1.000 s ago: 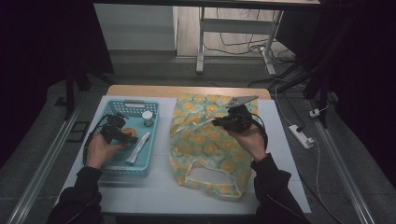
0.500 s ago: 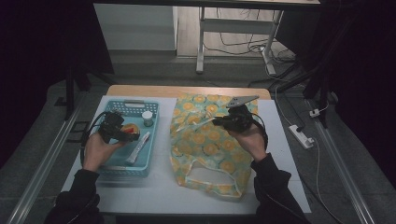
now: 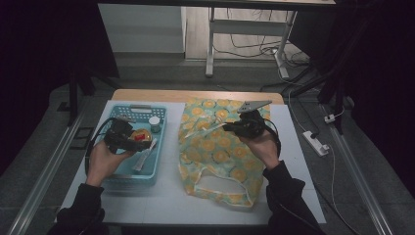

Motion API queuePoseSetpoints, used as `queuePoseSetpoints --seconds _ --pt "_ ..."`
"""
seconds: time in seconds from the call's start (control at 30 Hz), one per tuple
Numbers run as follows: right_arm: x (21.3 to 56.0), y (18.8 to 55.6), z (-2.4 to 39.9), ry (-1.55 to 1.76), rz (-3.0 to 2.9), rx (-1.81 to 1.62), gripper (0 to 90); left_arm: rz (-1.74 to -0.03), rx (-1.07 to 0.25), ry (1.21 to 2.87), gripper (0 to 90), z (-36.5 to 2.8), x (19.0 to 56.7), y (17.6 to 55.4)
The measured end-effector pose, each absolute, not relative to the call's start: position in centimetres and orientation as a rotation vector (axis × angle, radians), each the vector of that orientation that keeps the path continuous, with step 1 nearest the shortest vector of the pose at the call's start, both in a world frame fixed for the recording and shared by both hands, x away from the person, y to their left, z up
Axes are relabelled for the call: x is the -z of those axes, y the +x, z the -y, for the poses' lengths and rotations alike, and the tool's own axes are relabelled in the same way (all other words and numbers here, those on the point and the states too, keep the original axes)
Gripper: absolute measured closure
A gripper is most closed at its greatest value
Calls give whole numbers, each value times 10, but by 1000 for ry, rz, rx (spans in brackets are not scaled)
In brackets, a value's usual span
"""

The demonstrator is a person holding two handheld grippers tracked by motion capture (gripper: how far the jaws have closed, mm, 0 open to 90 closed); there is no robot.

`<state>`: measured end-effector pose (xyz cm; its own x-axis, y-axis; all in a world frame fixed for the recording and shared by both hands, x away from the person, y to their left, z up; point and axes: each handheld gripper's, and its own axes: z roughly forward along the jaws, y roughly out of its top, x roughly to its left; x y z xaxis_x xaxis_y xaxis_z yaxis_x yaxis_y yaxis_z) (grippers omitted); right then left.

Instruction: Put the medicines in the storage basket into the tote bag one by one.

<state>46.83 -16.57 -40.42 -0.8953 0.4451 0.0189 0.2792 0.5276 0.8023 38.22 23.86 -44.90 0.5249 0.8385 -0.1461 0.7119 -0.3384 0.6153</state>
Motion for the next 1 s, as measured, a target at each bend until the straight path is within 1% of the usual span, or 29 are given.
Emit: queuePoseSetpoints --seconds 0.37,0.63,0.7,1.0 --pt "405 469 166 619 -2578 -1303 900 -1140 -252 2151 203 -215 434 371" --pt "406 470 166 623 -2580 -1302 900 -1044 -201 2154 202 -193 431 366" --pt "407 470 166 625 -2581 -1304 900 -1019 -168 2154 202 -186 431 365" --pt "407 471 166 627 -2586 -1301 900 -923 -120 2189 202 -157 431 362"
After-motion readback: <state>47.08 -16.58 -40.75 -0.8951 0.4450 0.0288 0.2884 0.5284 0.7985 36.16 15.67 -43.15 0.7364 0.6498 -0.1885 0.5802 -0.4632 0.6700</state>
